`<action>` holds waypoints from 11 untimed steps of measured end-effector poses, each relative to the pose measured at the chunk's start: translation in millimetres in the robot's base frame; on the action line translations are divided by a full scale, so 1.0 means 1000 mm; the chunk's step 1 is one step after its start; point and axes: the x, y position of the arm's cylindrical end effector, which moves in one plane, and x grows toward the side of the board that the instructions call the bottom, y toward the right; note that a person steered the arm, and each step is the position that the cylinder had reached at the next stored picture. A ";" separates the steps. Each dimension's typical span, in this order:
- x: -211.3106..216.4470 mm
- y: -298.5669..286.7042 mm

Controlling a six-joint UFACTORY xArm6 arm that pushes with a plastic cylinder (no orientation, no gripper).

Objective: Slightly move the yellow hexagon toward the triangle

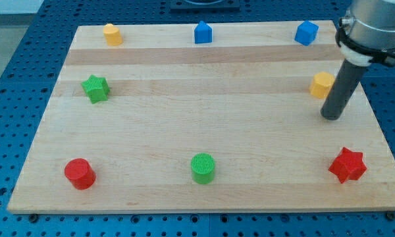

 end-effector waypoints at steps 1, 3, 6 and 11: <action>-0.025 0.020; -0.053 0.019; -0.059 -0.062; -0.145 0.021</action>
